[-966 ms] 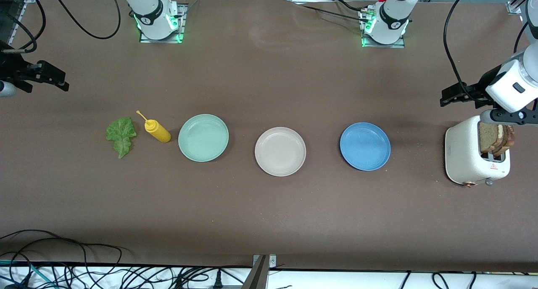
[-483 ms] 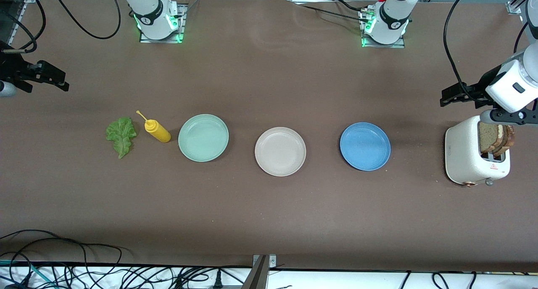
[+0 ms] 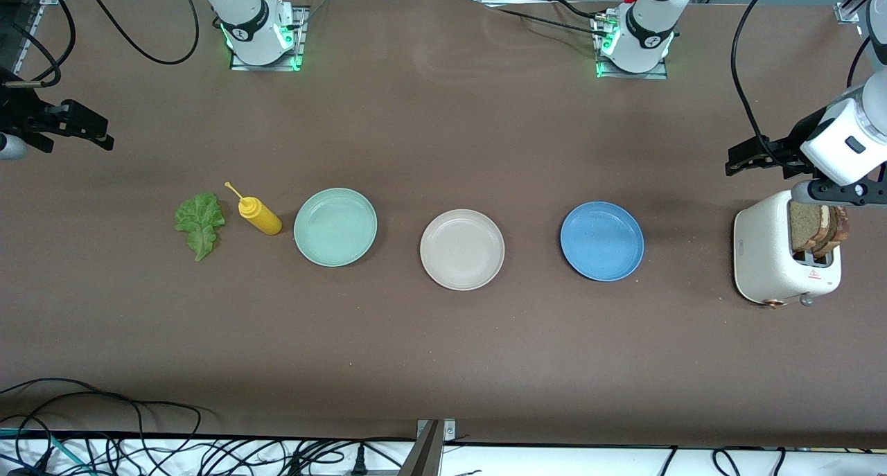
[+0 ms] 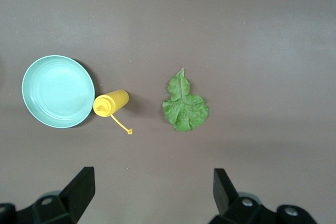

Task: Make sandwich on beige plate with both arms
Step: 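Move the left gripper above the bread slices in the white toaster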

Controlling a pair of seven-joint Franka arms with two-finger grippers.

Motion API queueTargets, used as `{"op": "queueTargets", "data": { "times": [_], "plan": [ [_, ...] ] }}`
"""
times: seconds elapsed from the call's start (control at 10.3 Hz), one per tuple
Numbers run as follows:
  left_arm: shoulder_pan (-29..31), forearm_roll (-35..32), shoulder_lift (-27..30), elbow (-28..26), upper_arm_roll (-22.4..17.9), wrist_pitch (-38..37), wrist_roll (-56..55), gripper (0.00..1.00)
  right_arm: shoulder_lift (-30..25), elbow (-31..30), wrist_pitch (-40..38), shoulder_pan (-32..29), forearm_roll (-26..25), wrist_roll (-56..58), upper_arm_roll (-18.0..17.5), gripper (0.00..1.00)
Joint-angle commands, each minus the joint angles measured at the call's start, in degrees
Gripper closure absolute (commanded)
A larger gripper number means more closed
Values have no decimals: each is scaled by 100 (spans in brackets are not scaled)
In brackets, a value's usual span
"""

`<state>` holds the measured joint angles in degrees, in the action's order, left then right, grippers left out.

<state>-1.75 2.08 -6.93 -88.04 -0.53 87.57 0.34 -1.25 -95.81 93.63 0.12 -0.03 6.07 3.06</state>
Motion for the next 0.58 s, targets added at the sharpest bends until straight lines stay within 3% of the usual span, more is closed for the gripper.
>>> {"op": "queueTargets", "data": {
  "times": [0.0, 0.29, 0.48],
  "plan": [
    [8, 91, -72, 173, 1, -39, 1, 0, 19, 106, -100, -21, 38, -36, 2, 0],
    [8, 91, -72, 173, 1, -39, 1, 0, 11, 97, -100, -21, 29, -62, 2, 0],
    [-1, 91, -72, 173, 9, -30, 1, 0, 141, 63, -143, 58, -268, -1, -59, 0]
  ]
}}
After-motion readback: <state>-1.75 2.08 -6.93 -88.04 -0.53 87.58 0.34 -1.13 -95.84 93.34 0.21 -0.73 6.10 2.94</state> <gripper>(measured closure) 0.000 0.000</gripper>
